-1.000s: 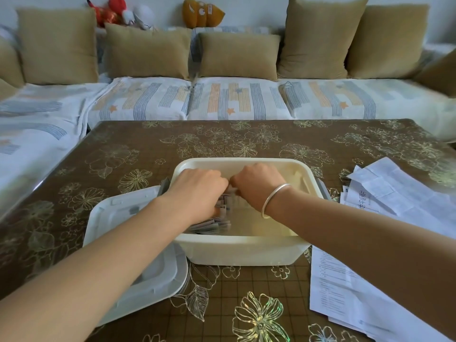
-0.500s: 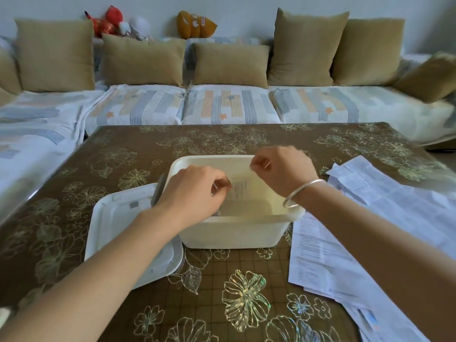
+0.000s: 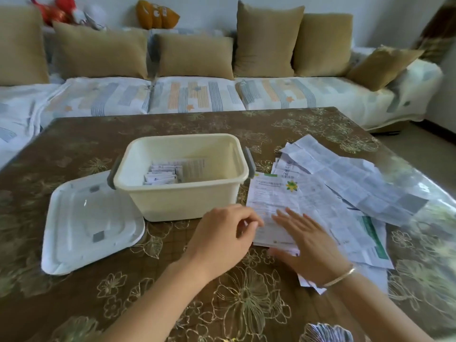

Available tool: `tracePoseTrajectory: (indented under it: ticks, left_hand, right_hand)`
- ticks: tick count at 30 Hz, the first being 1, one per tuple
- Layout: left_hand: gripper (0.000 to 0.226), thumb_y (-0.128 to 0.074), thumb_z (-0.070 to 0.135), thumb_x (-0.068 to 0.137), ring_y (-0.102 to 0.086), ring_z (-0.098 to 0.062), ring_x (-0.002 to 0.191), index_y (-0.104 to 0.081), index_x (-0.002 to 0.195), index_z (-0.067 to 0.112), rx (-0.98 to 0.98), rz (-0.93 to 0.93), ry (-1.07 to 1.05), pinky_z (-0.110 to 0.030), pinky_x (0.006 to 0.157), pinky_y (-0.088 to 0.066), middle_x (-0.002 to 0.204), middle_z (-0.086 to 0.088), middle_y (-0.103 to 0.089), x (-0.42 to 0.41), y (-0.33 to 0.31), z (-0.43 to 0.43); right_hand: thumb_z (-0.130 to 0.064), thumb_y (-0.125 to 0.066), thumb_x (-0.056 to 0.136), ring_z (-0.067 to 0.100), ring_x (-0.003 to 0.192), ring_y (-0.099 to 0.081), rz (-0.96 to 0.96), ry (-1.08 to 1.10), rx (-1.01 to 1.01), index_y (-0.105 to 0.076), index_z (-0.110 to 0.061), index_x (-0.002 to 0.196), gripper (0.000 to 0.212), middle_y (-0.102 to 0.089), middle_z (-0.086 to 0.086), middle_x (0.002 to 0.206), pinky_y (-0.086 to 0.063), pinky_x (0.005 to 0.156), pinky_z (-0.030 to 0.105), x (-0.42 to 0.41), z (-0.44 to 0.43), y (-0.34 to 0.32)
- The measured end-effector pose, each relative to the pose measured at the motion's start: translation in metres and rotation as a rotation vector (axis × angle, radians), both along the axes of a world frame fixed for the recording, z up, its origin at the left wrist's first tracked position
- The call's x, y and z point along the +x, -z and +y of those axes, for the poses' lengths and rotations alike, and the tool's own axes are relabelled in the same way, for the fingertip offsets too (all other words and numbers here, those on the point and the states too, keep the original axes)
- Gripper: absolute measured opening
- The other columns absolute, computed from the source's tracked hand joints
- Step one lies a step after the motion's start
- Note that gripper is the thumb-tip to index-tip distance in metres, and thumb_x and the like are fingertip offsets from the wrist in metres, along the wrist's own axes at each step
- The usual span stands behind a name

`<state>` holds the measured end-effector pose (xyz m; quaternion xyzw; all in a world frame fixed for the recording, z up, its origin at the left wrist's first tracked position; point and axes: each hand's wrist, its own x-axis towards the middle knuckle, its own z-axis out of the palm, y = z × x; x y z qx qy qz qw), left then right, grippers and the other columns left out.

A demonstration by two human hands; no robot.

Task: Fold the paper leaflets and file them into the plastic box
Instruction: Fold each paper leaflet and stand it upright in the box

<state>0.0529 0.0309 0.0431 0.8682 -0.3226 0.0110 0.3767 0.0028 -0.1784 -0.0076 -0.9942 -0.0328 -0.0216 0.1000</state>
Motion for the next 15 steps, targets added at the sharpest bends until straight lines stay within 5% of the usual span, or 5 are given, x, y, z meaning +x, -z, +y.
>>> tracePoseTrajectory:
  ticks: [2, 5, 8, 12, 15]
  left_hand:
    - [0.015, -0.059, 0.024, 0.094, -0.057, 0.009, 0.074, -0.072, 0.098, 0.032, 0.023, 0.053, -0.057, -0.010, 0.064, -0.044, 0.091, 0.019, -0.068, -0.009, 0.019, 0.007]
    - [0.018, -0.061, 0.020, 0.093, -0.056, 0.007, 0.077, -0.070, 0.100, 0.033, 0.033, 0.114, -0.122, -0.009, 0.065, -0.042, 0.090, 0.020, -0.065, -0.022, 0.042, 0.021]
    - [0.021, -0.062, 0.018, 0.092, -0.060, 0.002, 0.087, -0.069, 0.102, 0.034, 0.016, 0.131, -0.150, -0.011, 0.072, -0.047, 0.092, 0.023, -0.064, -0.034, 0.054, 0.032]
    - [0.044, -0.070, 0.023, 0.087, -0.052, 0.011, 0.100, -0.054, 0.125, 0.038, 0.011, 0.107, -0.169, -0.013, 0.086, -0.047, 0.114, 0.029, -0.051, -0.048, 0.059, 0.042]
    - [0.076, -0.077, 0.033, 0.079, -0.040, 0.012, 0.121, -0.038, 0.144, 0.034, 0.015, 0.078, -0.166, -0.014, 0.103, -0.036, 0.141, 0.025, -0.035, -0.054, 0.061, 0.050]
  right_hand:
    - [-0.080, -0.023, 0.077, 0.005, 0.143, -0.018, 0.020, -0.032, -0.053, -0.029, -0.034, 0.147, 0.084, -0.023, -0.016, 0.151, -0.004, 0.117, 0.031, -0.009, 0.006, 0.010]
    - [-0.066, -0.035, 0.083, 0.007, 0.123, -0.053, -0.119, -0.026, -0.054, -0.057, -0.032, 0.127, 0.060, -0.058, -0.013, 0.131, -0.036, 0.105, 0.031, -0.022, 0.014, 0.015]
    - [-0.053, -0.038, 0.087, 0.008, 0.107, -0.064, -0.271, -0.081, -0.068, -0.069, -0.030, 0.108, 0.043, -0.069, -0.012, 0.113, -0.055, 0.082, 0.027, -0.031, 0.020, 0.013]
    - [-0.032, -0.040, 0.093, 0.010, 0.083, -0.071, -0.372, -0.125, 0.008, -0.070, -0.021, 0.088, 0.032, -0.073, -0.009, 0.089, -0.058, 0.062, 0.026, -0.043, 0.028, 0.011]
    - [-0.034, -0.038, 0.097, 0.011, 0.072, -0.068, -0.402, -0.136, 0.120, -0.068, -0.017, 0.085, 0.036, -0.071, -0.007, 0.080, -0.055, 0.057, 0.028, -0.056, 0.038, 0.009]
